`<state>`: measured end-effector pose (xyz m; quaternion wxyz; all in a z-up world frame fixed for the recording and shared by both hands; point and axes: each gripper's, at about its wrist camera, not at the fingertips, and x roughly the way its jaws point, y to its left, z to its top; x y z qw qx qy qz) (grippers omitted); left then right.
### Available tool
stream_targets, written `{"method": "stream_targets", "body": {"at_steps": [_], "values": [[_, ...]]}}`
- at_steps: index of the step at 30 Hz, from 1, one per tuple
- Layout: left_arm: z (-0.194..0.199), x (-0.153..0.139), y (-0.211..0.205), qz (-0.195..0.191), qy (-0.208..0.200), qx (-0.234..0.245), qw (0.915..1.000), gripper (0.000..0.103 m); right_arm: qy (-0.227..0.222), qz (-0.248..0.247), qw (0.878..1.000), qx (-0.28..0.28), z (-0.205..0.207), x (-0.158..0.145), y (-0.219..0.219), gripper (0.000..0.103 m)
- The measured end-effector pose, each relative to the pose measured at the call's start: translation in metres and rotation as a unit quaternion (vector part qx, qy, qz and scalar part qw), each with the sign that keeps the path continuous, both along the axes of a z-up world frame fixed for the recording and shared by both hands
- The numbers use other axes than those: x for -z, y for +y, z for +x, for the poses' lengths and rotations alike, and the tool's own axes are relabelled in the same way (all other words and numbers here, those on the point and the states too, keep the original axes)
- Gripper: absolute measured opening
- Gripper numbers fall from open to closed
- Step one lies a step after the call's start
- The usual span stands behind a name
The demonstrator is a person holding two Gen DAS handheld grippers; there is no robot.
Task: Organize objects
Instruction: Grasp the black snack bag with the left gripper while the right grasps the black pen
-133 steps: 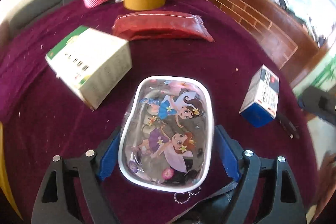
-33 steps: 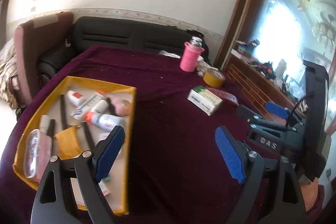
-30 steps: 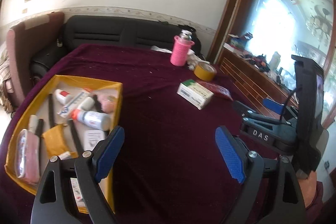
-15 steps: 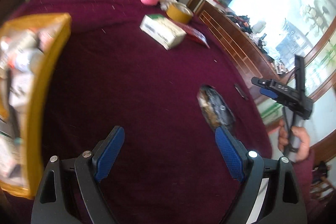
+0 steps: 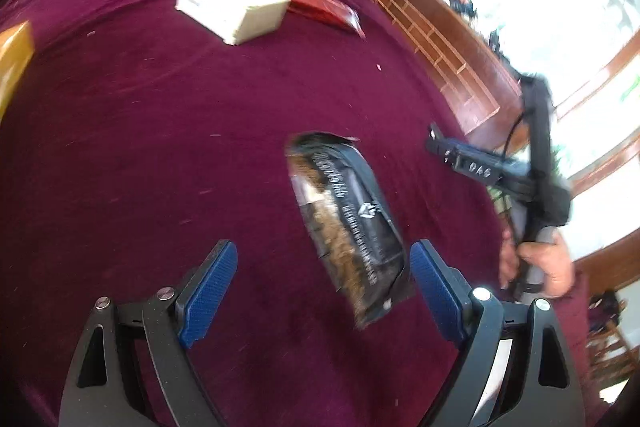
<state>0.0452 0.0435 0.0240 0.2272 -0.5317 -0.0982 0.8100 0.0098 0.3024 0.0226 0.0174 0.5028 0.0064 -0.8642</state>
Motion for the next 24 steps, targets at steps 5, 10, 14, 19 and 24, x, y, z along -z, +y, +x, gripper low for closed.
{"method": "stream_targets", "body": {"at_steps": [5, 10, 14, 19, 24], "values": [[-0.012, 0.013, 0.041, -0.070, 0.029, 0.016, 0.9970, 0.084, -0.003, -0.061, 0.998, 0.004, 0.006, -0.001, 0.018, 0.025], [-0.015, 0.019, 0.075, -0.143, 0.096, 0.036, 0.9844, 0.084, -0.010, -0.108, 0.994, 0.007, 0.010, 0.001, 0.026, 0.025], [-0.009, 0.020, 0.086, -0.169, 0.139, 0.067, 0.9734, 0.046, -0.020, -0.148, 0.989, 0.001, 0.017, 0.001, 0.026, 0.022], [-0.011, -0.001, 0.064, -0.125, 0.129, 0.070, 0.9812, 0.036, -0.021, -0.176, 0.984, 0.008, 0.024, 0.000, 0.028, 0.020], [-0.003, -0.026, 0.041, -0.102, 0.157, 0.053, 0.9808, 0.036, -0.009, -0.183, 0.983, 0.018, 0.029, -0.007, 0.024, 0.016]]}}
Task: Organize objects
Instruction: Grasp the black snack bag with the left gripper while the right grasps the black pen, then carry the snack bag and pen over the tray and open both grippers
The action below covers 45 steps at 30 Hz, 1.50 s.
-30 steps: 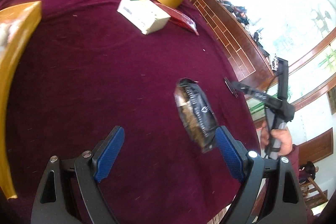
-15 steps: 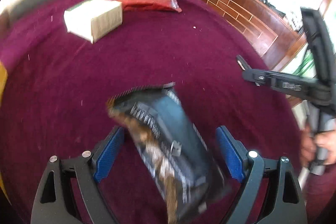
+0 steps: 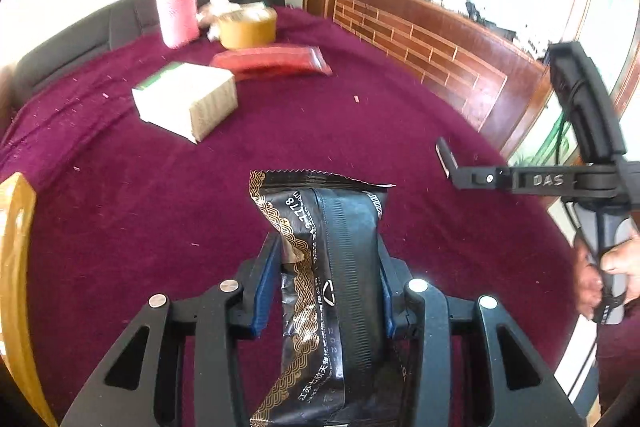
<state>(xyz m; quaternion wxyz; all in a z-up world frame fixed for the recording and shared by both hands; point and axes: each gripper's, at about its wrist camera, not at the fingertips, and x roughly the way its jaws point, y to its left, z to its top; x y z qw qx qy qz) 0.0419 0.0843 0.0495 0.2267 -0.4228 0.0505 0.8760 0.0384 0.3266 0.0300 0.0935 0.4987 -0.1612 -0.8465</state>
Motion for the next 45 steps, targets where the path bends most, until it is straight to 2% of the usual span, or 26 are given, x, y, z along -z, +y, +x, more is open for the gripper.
{"method": "stream_targets", "body": {"at_steps": [2, 5, 8, 11, 12, 14, 15, 18, 22, 24, 30, 35, 38, 40, 45], "values": [[0.001, -0.008, -0.013, 0.013, 0.008, -0.009, 0.9999, 0.036, 0.002, 0.009, 1.000, 0.003, 0.000, -0.004, -0.004, 0.016], [0.007, -0.018, -0.037, 0.029, 0.014, -0.023, 0.9992, 0.036, 0.004, 0.067, 0.997, 0.037, -0.005, -0.006, -0.006, 0.017], [0.008, -0.019, -0.054, 0.041, 0.014, -0.035, 0.9985, 0.036, -0.004, 0.081, 0.994, 0.066, -0.018, -0.002, -0.001, 0.027], [0.011, -0.015, -0.066, 0.046, 0.012, -0.042, 0.9980, 0.036, -0.008, 0.087, 0.994, 0.067, -0.029, 0.009, -0.008, 0.029], [0.011, -0.014, -0.069, 0.049, 0.009, -0.044, 0.9978, 0.036, -0.003, 0.108, 0.991, 0.072, -0.031, 0.008, -0.014, 0.028], [0.012, -0.013, -0.080, 0.059, 0.006, -0.051, 0.9969, 0.036, -0.006, 0.129, 0.988, 0.084, -0.033, 0.007, -0.019, 0.018], [0.013, -0.013, -0.085, 0.063, 0.006, -0.054, 0.9966, 0.036, -0.006, 0.122, 0.989, 0.082, -0.033, 0.007, -0.020, 0.013], [0.016, -0.016, -0.106, 0.078, 0.007, -0.069, 0.9945, 0.036, -0.001, 0.070, 0.995, 0.074, -0.029, 0.006, -0.021, 0.013], [0.021, -0.024, -0.142, 0.097, 0.013, -0.098, 0.9904, 0.036, 0.006, -0.043, 0.998, 0.051, -0.019, -0.001, -0.028, 0.013], [0.026, -0.030, -0.163, 0.105, 0.021, -0.113, 0.9878, 0.036, 0.010, -0.082, 0.996, 0.032, -0.017, -0.008, -0.043, 0.013], [0.043, -0.053, -0.241, 0.111, 0.056, -0.183, 0.9752, 0.037, 0.030, -0.141, 0.987, -0.070, -0.020, -0.048, -0.133, 0.013], [0.047, -0.060, -0.326, 0.085, 0.063, -0.264, 0.9586, 0.037, 0.039, -0.155, 0.971, -0.176, -0.025, -0.075, -0.249, 0.013], [0.040, -0.055, -0.368, 0.066, 0.057, -0.300, 0.9500, 0.037, 0.033, -0.144, 0.963, -0.227, -0.032, -0.076, -0.319, 0.013], [0.029, -0.049, -0.393, 0.066, 0.047, -0.315, 0.9455, 0.037, 0.022, -0.143, 0.957, -0.250, -0.037, -0.073, -0.361, 0.013], [-0.009, -0.031, -0.427, 0.060, 0.019, -0.334, 0.9403, 0.037, 0.011, -0.115, 0.956, -0.270, -0.053, -0.062, -0.436, 0.013]]}}
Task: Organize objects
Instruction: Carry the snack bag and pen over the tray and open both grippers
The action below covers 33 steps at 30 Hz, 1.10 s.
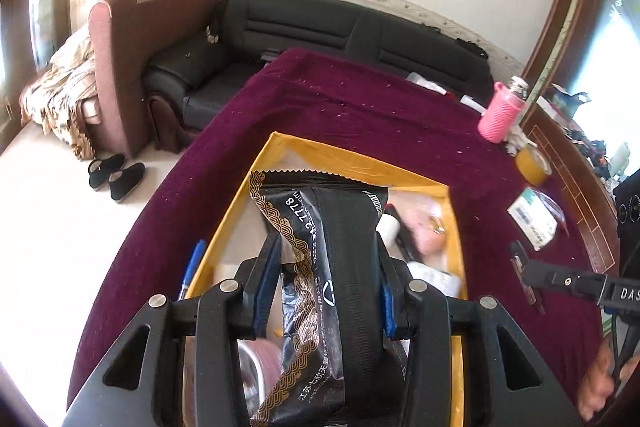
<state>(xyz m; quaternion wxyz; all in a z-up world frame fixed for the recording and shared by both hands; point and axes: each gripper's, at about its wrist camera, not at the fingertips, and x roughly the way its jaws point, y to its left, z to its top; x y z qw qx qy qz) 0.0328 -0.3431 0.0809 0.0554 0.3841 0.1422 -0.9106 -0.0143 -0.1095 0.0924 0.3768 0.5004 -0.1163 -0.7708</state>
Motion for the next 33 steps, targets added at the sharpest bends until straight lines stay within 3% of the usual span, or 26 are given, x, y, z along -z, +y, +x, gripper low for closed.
{"method": "stream_targets", "body": {"at_steps": [10, 18, 22, 25, 28, 33], "values": [[-0.050, 0.034, -0.018, -0.010, -0.053, -0.006, 0.9985, 0.037, 0.002, 0.097, 0.995, 0.023, -0.077, 0.036, -0.072, 0.013], [-0.060, 0.042, -0.023, 0.015, -0.070, -0.012, 0.9974, 0.037, 0.031, 0.141, 0.989, 0.016, -0.091, 0.045, -0.096, 0.013], [-0.057, 0.042, -0.025, 0.039, -0.058, -0.004, 0.9976, 0.047, 0.023, 0.132, 0.991, 0.019, -0.088, 0.048, -0.092, 0.034], [-0.049, 0.031, -0.020, 0.012, -0.041, -0.009, 0.9990, 0.062, 0.039, 0.124, 0.991, 0.027, -0.078, 0.037, -0.084, 0.039], [-0.036, 0.015, -0.015, -0.011, -0.020, -0.016, 0.9996, 0.065, 0.060, 0.109, 0.991, 0.042, -0.064, 0.022, -0.072, 0.050], [-0.007, -0.010, 0.001, -0.050, 0.017, -0.033, 0.9980, 0.067, 0.095, 0.109, 0.988, 0.058, -0.032, 0.006, -0.053, 0.055]]}}
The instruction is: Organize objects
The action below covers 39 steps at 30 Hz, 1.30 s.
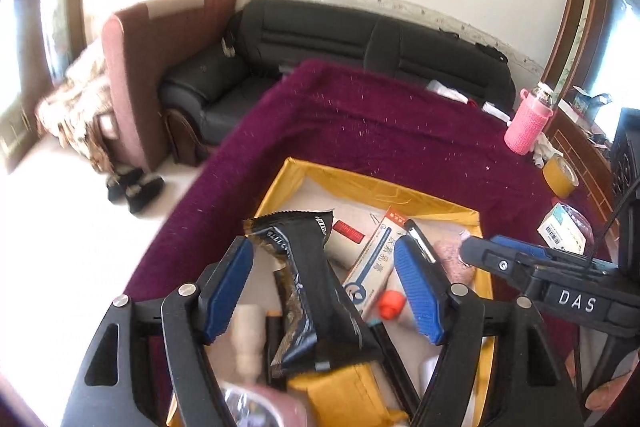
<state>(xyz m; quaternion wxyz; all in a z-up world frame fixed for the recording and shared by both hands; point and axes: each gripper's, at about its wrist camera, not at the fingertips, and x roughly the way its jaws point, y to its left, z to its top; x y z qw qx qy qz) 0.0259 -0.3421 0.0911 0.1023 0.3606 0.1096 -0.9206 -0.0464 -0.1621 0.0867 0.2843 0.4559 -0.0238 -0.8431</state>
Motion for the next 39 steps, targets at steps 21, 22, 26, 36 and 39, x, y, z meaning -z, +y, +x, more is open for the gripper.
{"method": "stream_targets", "body": {"at_steps": [21, 22, 26, 36, 39], "values": [[0.078, -0.043, 0.089, -0.068, 0.088, -0.028, 0.9934, 0.068, 0.041, 0.003, 0.999, 0.019, 0.085, -0.002, 0.063, 0.066], [0.080, -0.045, 0.093, -0.071, 0.089, -0.026, 0.9931, 0.068, 0.040, 0.001, 0.999, 0.021, 0.087, -0.002, 0.066, 0.066], [0.087, -0.049, 0.108, -0.076, 0.093, -0.019, 0.9925, 0.068, 0.040, -0.003, 0.999, 0.030, 0.092, -0.001, 0.079, 0.066], [0.092, -0.052, 0.136, -0.089, 0.095, -0.005, 0.9914, 0.068, 0.042, -0.005, 0.998, 0.050, 0.099, 0.003, 0.109, 0.066], [0.089, -0.050, 0.147, -0.094, 0.090, 0.003, 0.9915, 0.068, 0.038, -0.006, 0.998, 0.058, 0.096, 0.007, 0.121, 0.066]]}}
